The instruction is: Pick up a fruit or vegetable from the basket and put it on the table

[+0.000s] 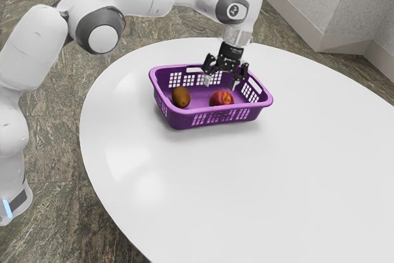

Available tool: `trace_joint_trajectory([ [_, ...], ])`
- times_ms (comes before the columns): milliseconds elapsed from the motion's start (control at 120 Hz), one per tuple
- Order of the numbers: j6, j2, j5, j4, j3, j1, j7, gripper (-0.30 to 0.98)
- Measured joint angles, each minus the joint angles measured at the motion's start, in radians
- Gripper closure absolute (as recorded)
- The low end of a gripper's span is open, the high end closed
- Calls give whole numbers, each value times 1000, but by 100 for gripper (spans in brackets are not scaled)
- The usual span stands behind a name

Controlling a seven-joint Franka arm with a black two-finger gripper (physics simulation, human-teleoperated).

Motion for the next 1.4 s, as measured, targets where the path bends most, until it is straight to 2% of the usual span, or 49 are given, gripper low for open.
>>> trace_joint_trajectory([
  [850,78,81,-2,33,-17,0,59,0],
  [1242,116,126,-2,50,-63,-1,65,0],
  [1317,122,129,-2,50,-64,1,66,2],
  [1400,127,129,-3,50,-63,2,66,12],
])
